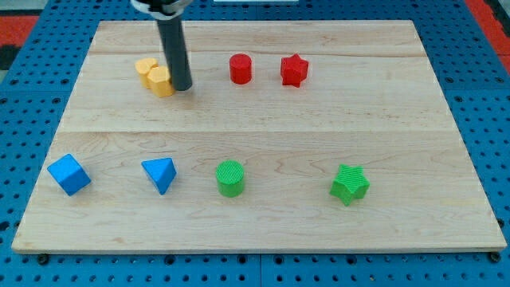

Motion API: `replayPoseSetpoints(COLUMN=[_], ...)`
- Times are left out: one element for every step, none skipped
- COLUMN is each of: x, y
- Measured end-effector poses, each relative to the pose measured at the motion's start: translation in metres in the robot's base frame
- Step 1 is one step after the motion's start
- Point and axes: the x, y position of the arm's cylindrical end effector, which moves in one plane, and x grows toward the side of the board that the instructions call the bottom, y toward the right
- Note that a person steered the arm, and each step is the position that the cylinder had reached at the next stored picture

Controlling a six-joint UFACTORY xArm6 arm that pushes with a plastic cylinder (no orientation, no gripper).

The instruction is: Push yellow blocks towards the top left of the board

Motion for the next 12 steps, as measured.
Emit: replayPoseSetpoints(x=[0.008, 0.008, 0.003, -0.008, 0.021, 0.004, -0.012, -0.019, -0.023, -0.036, -0.066, -0.068], y=[-0.014, -0.018, -0.02, -0.02, -0.032, -0.054, -0.051, -0.051, -0.051, -0.05, -0.05, -0.05])
